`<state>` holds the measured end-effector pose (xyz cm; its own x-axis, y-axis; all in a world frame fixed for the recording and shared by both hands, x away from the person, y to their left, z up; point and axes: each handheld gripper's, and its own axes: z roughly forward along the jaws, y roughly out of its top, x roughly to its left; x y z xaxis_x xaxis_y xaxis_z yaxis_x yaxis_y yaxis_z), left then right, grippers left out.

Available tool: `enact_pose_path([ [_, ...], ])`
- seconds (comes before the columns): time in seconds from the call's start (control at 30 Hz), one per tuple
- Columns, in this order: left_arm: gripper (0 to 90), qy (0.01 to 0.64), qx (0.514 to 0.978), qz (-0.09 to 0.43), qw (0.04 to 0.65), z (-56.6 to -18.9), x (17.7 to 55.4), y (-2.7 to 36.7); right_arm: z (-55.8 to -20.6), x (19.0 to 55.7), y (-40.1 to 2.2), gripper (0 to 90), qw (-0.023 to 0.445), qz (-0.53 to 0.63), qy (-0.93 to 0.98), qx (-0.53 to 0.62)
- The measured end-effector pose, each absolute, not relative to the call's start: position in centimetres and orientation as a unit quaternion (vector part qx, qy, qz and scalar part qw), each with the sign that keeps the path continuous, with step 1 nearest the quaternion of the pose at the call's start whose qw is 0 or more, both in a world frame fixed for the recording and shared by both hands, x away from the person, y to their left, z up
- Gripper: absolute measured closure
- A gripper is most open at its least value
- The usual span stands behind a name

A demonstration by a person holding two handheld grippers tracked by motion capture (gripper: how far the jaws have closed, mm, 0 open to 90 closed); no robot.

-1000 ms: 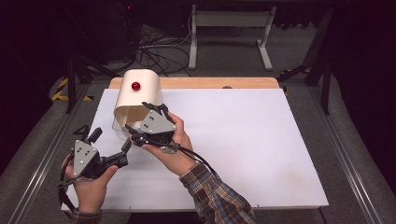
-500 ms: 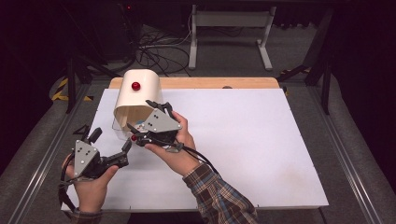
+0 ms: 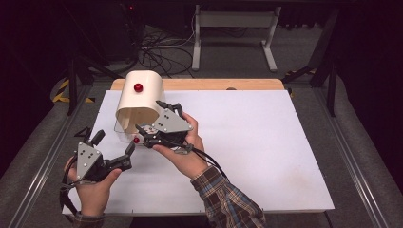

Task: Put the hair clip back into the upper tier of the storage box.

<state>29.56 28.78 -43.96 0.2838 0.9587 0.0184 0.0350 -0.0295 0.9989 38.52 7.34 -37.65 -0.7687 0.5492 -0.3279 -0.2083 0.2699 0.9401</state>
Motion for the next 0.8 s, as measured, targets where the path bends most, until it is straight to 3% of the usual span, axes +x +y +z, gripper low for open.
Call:
enact_pose_path([
  [0.8,0.5,0.425,0.582,0.421,0.550,-43.9,29.5,28.6,-37.7,38.5,5.2,5.6,0.320,0.597,0.721,0.143],
])
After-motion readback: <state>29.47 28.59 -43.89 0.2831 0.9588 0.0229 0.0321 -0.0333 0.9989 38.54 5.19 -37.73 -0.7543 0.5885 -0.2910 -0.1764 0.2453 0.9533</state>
